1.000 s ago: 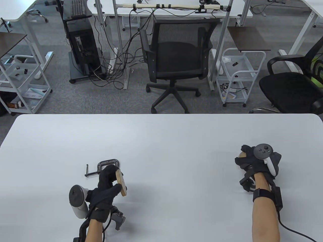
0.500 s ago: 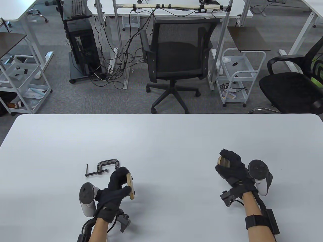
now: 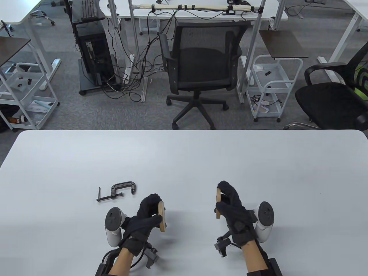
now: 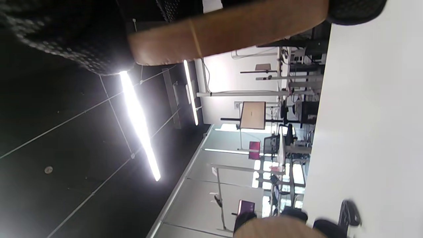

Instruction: Screw the clamp shut

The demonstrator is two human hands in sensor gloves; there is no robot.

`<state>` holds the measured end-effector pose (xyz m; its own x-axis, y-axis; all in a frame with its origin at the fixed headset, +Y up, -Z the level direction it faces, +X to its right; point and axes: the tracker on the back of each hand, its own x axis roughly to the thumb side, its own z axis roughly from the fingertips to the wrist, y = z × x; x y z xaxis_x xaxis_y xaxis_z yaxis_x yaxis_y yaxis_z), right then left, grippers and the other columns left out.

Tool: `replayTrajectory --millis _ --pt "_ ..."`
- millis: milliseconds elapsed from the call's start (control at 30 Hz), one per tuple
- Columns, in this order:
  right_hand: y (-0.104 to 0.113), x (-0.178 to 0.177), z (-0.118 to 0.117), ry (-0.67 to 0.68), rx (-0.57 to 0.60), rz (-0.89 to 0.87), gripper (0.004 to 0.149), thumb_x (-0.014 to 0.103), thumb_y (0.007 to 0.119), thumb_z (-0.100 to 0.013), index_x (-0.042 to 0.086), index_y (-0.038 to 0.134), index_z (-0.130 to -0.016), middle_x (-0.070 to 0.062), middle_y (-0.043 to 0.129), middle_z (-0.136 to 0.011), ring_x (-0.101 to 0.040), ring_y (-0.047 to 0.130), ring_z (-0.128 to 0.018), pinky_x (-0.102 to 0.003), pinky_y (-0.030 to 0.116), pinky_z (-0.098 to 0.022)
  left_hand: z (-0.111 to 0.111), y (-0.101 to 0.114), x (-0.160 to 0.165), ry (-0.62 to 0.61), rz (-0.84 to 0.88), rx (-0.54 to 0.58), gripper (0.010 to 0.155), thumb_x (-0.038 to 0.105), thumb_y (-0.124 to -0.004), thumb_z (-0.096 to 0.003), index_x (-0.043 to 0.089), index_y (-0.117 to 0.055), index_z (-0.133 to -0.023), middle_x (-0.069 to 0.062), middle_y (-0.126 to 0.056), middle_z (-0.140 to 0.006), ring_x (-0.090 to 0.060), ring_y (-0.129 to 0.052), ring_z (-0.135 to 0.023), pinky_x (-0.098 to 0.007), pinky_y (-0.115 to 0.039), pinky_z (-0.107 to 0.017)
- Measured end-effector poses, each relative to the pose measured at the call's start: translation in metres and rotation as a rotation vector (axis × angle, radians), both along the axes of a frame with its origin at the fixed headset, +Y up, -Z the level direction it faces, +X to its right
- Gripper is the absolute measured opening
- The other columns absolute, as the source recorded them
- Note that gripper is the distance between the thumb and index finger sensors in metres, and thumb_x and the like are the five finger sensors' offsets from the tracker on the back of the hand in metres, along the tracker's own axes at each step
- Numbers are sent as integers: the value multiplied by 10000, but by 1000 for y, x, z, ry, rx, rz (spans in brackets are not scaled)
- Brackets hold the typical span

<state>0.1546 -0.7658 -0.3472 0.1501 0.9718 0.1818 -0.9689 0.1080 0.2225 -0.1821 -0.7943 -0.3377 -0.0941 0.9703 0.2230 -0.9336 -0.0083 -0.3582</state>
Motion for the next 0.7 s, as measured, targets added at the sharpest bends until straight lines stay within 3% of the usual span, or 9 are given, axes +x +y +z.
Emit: replayTrajectory --millis 267,533,700 --pt "-20 -42 11 130 -90 30 855 615 850 -464 264 427 -1119 -171 342 -1155 -547 460 -884 -640 625 -527 -2 -3 17 -26 16 -88 892 647 -842 -497 303 -326 -1138 -266 -339 -1168 -597 -487 -979 -658 -805 -524" --pt "-31 -59 17 226 -171 -28 858 613 829 -487 252 385 -1126 -187 302 -1151 -552 444 -886 -633 625 -544 4 5 39 -82 -59 -25 896 644 -834 -505 300 -302 -1138 -259 -310 -1172 -591 -461 -989 -660 -787 -542" --pt "-38 -72 23 337 -210 -19 878 616 797 -507 260 298 -1135 -225 218 -1142 -541 389 -903 -613 597 -596 15 8 58 -45 -153 63 875 609 -817 -519 285 -283 -1132 -259 -278 -1174 -590 -431 -1008 -689 -718 -581"
